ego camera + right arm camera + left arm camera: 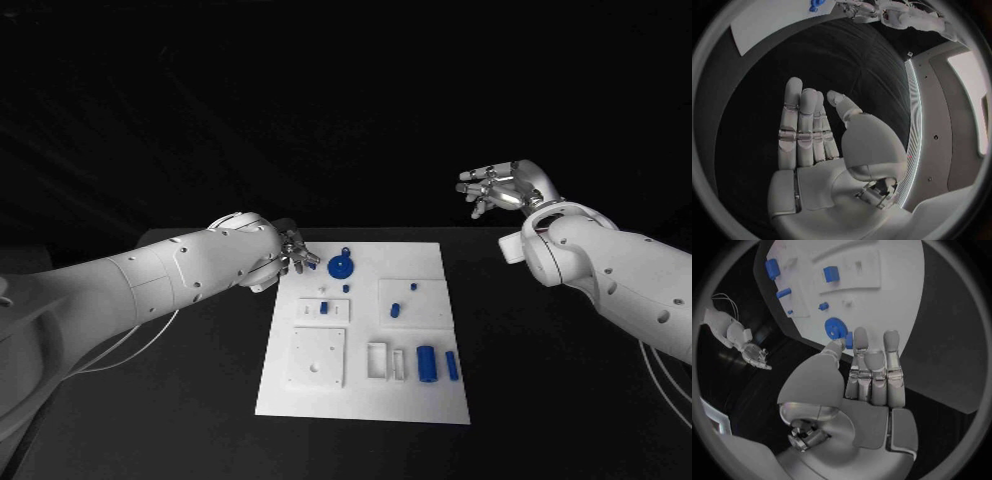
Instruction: Assemble the parts on the task board
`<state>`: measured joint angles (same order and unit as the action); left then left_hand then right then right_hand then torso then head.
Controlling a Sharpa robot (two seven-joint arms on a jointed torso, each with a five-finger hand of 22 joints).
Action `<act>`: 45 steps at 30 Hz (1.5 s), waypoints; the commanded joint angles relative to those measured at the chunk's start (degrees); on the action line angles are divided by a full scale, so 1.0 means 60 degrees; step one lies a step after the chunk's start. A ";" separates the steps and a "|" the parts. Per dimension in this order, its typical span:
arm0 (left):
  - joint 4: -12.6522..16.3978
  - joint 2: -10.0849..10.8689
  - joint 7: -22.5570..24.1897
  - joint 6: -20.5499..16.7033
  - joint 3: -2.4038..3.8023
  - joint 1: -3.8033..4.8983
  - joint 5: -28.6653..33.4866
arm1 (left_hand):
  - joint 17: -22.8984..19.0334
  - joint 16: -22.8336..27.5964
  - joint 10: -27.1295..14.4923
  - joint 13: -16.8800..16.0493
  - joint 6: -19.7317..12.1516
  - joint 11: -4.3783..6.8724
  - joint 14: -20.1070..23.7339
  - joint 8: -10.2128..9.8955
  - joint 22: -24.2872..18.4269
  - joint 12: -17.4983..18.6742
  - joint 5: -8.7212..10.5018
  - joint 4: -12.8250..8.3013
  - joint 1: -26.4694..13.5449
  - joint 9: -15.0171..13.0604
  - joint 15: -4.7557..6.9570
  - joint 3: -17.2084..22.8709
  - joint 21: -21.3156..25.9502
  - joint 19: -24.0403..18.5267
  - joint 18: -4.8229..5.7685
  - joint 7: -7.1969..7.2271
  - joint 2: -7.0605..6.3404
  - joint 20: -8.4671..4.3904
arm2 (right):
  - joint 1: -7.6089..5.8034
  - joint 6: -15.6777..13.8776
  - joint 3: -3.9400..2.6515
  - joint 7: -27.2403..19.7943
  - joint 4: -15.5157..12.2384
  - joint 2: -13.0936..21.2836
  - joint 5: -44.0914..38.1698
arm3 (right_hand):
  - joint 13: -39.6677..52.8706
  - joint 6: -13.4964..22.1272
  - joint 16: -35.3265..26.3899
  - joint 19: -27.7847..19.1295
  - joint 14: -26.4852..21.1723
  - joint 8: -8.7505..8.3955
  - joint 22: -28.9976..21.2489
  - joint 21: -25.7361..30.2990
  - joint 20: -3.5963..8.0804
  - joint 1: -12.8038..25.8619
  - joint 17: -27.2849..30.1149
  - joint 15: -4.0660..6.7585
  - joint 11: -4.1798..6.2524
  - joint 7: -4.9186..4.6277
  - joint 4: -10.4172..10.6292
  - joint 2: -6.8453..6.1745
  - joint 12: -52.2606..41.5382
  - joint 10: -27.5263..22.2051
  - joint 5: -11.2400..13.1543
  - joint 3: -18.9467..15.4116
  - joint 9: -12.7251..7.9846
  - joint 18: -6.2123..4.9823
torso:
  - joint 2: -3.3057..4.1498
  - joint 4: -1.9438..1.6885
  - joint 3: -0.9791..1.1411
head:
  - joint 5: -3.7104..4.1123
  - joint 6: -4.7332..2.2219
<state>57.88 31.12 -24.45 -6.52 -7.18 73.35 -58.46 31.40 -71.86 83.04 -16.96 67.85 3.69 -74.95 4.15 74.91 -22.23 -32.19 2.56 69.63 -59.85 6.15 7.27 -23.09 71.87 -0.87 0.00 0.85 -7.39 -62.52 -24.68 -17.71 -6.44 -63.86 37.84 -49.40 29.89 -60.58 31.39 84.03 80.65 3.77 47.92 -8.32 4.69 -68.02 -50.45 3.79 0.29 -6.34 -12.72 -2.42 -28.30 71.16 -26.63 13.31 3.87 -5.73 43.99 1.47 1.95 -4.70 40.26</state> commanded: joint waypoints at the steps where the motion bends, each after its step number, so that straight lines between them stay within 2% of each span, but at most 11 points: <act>1: 0.0688 0.0316 0.0132 -0.1116 -0.0006 0.0014 0.0313 | 0.0012 -0.0039 0.0089 -0.0004 0.0159 0.0006 -0.0064 -0.0047 0.0185 -0.0028 -0.0030 -0.0797 0.0034 -0.0254 0.0074 0.0810 -0.0055 0.0026 -0.0028 0.0067 0.0054 -0.0055 | -0.0002 0.0085 -0.0004 -0.0011 -0.0073 0.0051 -0.0009 | -0.0008 0.0076 -0.0032 0.0238 0.0048 -0.0033 -0.0008 -0.0032 0.0019 -0.0018 -0.0008 -0.0017 -0.0021 -0.0011 0.0042 -0.0092 0.0029 -0.0016 -0.0032 -0.0002 -0.0010 0.0067 | -0.0034 -0.0061 0.0010 | 0.0011 0.0041; 6: 0.1619 0.0814 0.0237 -0.1859 -0.0046 -0.0032 0.0306 | 0.0016 -0.0021 0.0138 -0.0010 0.0198 0.0019 -0.0100 -0.0043 0.0187 -0.0033 -0.0030 -0.0793 0.0089 -0.0181 0.0086 0.0823 -0.0081 0.0040 -0.0032 0.0072 0.0043 -0.0062 | -0.0001 0.0085 -0.0003 0.0002 -0.0115 0.0125 -0.0007 | -0.0008 0.0076 -0.0032 0.0238 0.0048 -0.0033 -0.0008 -0.0032 0.0019 -0.0018 -0.0008 -0.0017 -0.0021 -0.0011 0.0042 -0.0092 0.0029 -0.0016 -0.0032 -0.0002 -0.0010 0.0067 | -0.0091 -0.0139 -0.0004 | 0.0022 0.0100; 8: 0.1973 0.1008 0.0302 -0.2207 -0.0074 -0.0075 0.0285 | 0.0010 0.0054 0.0161 0.0004 0.0248 0.0021 -0.0163 -0.0053 0.0180 0.0017 0.0045 -0.0668 0.0217 0.0093 0.0091 0.0784 -0.0109 0.0074 -0.0032 0.0074 0.0004 -0.0077 | 0.0000 0.0084 -0.0003 0.0006 -0.0125 0.0144 -0.0006 | -0.0008 0.0076 -0.0032 0.0238 0.0048 -0.0033 -0.0008 -0.0032 0.0019 -0.0018 -0.0008 -0.0017 -0.0021 -0.0011 0.0042 -0.0092 0.0029 -0.0016 -0.0032 -0.0002 -0.0010 0.0067 | -0.0117 -0.0166 0.0000 | 0.0009 0.0123; 10: 0.2317 0.1195 0.0391 -0.2596 -0.0119 -0.0121 0.0246 | 0.0027 0.0045 0.0205 -0.0006 0.0244 0.0033 -0.0182 -0.0048 0.0178 0.0005 0.0094 -0.0635 0.0266 0.0134 0.0100 0.0768 -0.0106 0.0074 -0.0034 0.0072 0.0000 -0.0078 | 0.0000 0.0083 -0.0003 0.0009 -0.0133 0.0162 -0.0004 | -0.0008 0.0076 -0.0032 0.0238 0.0048 -0.0033 -0.0008 -0.0032 0.0019 -0.0018 -0.0008 -0.0017 -0.0021 -0.0011 0.0042 -0.0092 0.0029 -0.0016 -0.0032 -0.0002 -0.0010 0.0067 | -0.0145 -0.0196 0.0000 | 0.0007 0.0152; 12: 0.2609 0.1352 0.0486 -0.2976 -0.0180 -0.0166 0.0150 | 0.0063 0.0052 0.0254 -0.0023 0.0273 0.0043 -0.0247 -0.0059 0.0178 -0.0002 0.0224 -0.0541 0.0384 0.0404 0.0113 0.0730 -0.0122 0.0112 -0.0038 0.0071 -0.0013 -0.0088 | 0.0001 0.0084 -0.0003 0.0011 -0.0134 0.0171 -0.0004 | -0.0008 0.0076 -0.0032 0.0238 0.0048 -0.0033 -0.0008 -0.0032 0.0019 -0.0018 -0.0008 -0.0017 -0.0021 -0.0011 0.0042 -0.0092 0.0029 -0.0016 -0.0032 -0.0002 -0.0010 0.0067 | -0.0170 -0.0217 -0.0002 | 0.0013 0.0182; 17: 0.3182 0.1669 0.0704 -0.3811 -0.0322 -0.0325 -0.0124 | 0.0310 0.0031 0.0383 -0.0088 0.0401 0.0077 -0.0411 -0.0052 0.0178 -0.0013 0.0282 -0.0342 0.0671 0.1028 0.0148 0.0611 -0.0173 0.0185 -0.0037 0.0079 -0.0125 -0.0119 | 0.0007 0.0090 -0.0002 0.0011 -0.0133 0.0176 -0.0002 | -0.0008 0.0076 -0.0032 0.0238 0.0048 -0.0033 -0.0008 -0.0032 0.0019 -0.0018 -0.0008 -0.0017 -0.0021 -0.0011 0.0042 -0.0092 0.0029 -0.0016 -0.0032 -0.0002 -0.0010 0.0067 | -0.0228 -0.0257 -0.0014 | 0.0004 0.0261; 21: 0.3487 0.1851 0.0772 -0.4133 -0.0478 -0.0440 -0.0293 | 0.0366 0.0050 0.0414 -0.0098 0.0453 0.0082 -0.0450 -0.0050 0.0182 0.0011 0.0274 -0.0297 0.0730 0.1164 0.0156 0.0567 -0.0192 0.0197 -0.0033 0.0086 -0.0160 -0.0129 | 0.0012 0.0093 -0.0002 0.0014 -0.0122 0.0177 -0.0002 | -0.0006 0.0069 -0.0030 0.0239 0.0055 -0.0032 -0.0019 -0.0043 0.0020 -0.0009 -0.0009 -0.0015 -0.0019 -0.0008 0.0058 -0.0096 0.0025 -0.0013 -0.0054 -0.0006 -0.0009 0.0067 | -0.0256 -0.0294 -0.0021 | 0.0014 0.0340; 27: 0.3784 0.2070 0.0729 -0.4432 -0.0813 -0.0579 -0.0429 | 0.0425 0.0065 0.0451 -0.0104 0.0489 0.0090 -0.0473 -0.0041 0.0177 0.0030 0.0258 -0.0264 0.0781 0.1236 0.0160 0.0544 -0.0195 0.0194 -0.0033 0.0093 -0.0192 -0.0133 | 0.0028 0.0099 -0.0002 0.0015 -0.0098 0.0168 -0.0002 | -0.0006 0.0069 -0.0030 0.0239 0.0055 -0.0032 -0.0019 -0.0043 0.0020 -0.0009 -0.0009 -0.0015 -0.0019 -0.0008 0.0058 -0.0096 0.0025 -0.0013 -0.0054 -0.0006 -0.0009 0.0067 | -0.0285 -0.0311 -0.0016 | -0.0011 0.0408; 30: 0.3828 0.2109 0.0661 -0.4481 -0.0914 -0.0660 -0.0452 | 0.0471 0.0070 0.0463 -0.0104 0.0509 0.0092 -0.0497 -0.0046 0.0177 0.0047 0.0262 -0.0230 0.0795 0.1277 0.0165 0.0531 -0.0204 0.0206 -0.0031 0.0096 -0.0203 -0.0139 | 0.0039 0.0100 -0.0002 0.0015 -0.0084 0.0160 -0.0002 | -0.0006 0.0069 -0.0030 0.0239 0.0055 -0.0032 -0.0019 -0.0043 0.0020 -0.0009 -0.0009 -0.0015 -0.0019 -0.0008 0.0058 -0.0096 0.0025 -0.0013 -0.0054 -0.0006 -0.0009 0.0067 | -0.0280 -0.0301 -0.0016 | -0.0030 0.0420; 38: 0.3794 0.2070 0.0476 -0.4494 -0.1037 -0.0860 -0.0448 | 0.0564 0.0049 0.0499 -0.0128 0.0536 0.0105 -0.0543 -0.0044 0.0179 0.0016 0.0283 -0.0200 0.0809 0.1327 0.0170 0.0512 -0.0216 0.0221 -0.0032 0.0105 -0.0216 -0.0142 | 0.0070 0.0113 -0.0002 0.0014 -0.0061 0.0138 -0.0002 | -0.0003 0.0067 -0.0026 0.0242 0.0062 -0.0032 -0.0034 -0.0056 0.0022 -0.0007 -0.0012 -0.0013 -0.0018 -0.0007 0.0068 -0.0091 0.0019 -0.0013 -0.0060 0.0001 -0.0009 0.0067 | -0.0256 -0.0285 -0.0021 | -0.0063 0.0452; 45: 0.3638 0.1945 0.0420 -0.4470 -0.1091 -0.1051 -0.0408 | 0.0617 0.0047 0.0498 -0.0156 0.0553 0.0110 -0.0569 -0.0045 0.0178 -0.0015 0.0292 -0.0187 0.0831 0.1391 0.0175 0.0499 -0.0226 0.0230 -0.0033 0.0108 -0.0221 -0.0145 | 0.0080 0.0118 -0.0002 0.0014 -0.0060 0.0128 -0.0001 | -0.0003 0.0067 -0.0026 0.0242 0.0062 -0.0032 -0.0034 -0.0056 0.0022 -0.0007 -0.0012 -0.0013 -0.0018 -0.0007 0.0068 -0.0091 0.0019 -0.0013 -0.0060 0.0001 -0.0009 0.0067 | -0.0248 -0.0277 -0.0019 | -0.0056 0.0503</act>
<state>79.78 42.97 -21.63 -32.55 -13.77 67.09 -60.64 35.05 -71.62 84.04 -17.80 69.31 4.10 -78.07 3.59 74.94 -22.23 -30.10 3.27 72.55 -51.54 7.22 7.97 -24.17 72.90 -0.87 -1.00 -1.80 -8.40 -62.08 -24.64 -17.70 -6.13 -64.19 38.65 -49.39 29.89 -60.50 31.39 84.03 80.65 3.77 47.77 -8.32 4.69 -68.02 -50.45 3.79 0.28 -6.42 -12.72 -2.42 -28.30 71.15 -26.63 13.31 3.87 -5.73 42.47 -0.23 1.82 -5.09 43.16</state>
